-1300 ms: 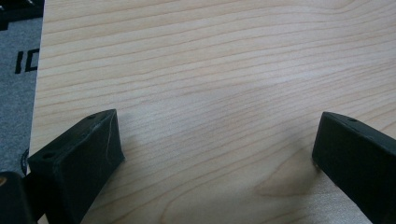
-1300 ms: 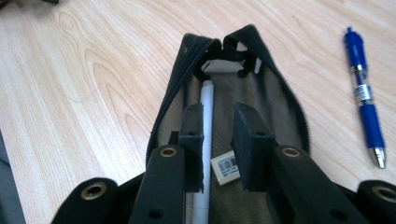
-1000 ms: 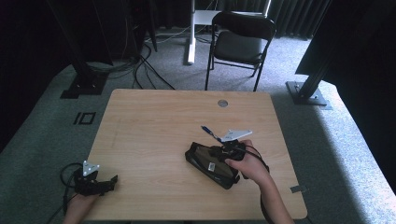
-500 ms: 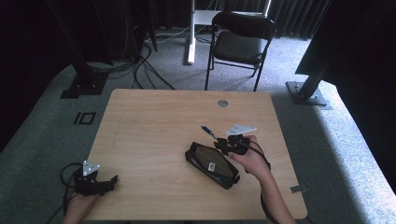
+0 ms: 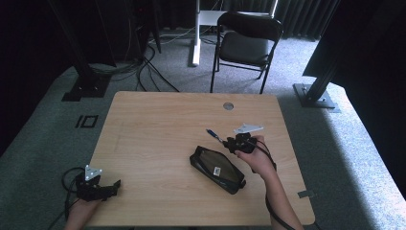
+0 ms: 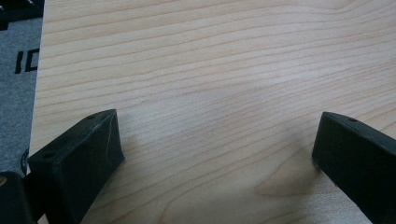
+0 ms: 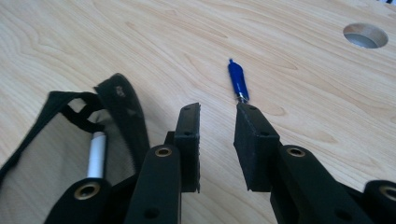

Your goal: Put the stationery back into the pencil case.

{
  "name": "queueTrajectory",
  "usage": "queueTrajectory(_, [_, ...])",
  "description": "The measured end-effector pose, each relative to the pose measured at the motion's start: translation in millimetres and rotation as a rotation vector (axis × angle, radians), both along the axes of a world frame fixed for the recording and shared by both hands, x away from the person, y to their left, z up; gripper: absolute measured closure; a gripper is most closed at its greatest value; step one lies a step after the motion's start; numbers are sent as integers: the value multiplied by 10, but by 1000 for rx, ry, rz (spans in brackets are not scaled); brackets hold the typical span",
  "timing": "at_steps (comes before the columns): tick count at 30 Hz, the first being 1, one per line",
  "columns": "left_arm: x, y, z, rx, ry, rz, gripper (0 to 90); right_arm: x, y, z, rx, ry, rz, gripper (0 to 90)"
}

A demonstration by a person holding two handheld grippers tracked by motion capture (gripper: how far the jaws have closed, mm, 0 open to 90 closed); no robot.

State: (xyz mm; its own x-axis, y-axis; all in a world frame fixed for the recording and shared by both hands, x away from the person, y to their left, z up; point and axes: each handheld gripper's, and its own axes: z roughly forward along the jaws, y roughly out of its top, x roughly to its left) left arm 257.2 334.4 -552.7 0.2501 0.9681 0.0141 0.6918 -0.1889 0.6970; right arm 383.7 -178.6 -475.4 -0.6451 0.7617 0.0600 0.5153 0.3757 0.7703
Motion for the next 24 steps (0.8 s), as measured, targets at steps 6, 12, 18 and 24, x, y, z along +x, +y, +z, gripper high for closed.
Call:
queueTrajectory(6, [0, 0, 0, 0, 0, 0, 18, 101, -41, -46, -4, 15, -33, 702])
queueTrajectory(12, [0, 0, 0, 0, 0, 0, 18, 185, -62, -119, -13, 27, -45, 701])
queueTrajectory(18, [0, 0, 0, 0, 0, 0, 18, 278, -83, -190, -15, 21, -71, 665])
queueTrajectory(24, [0, 0, 0, 0, 0, 0, 18, 343, -27, -220, -20, 1, -56, 642])
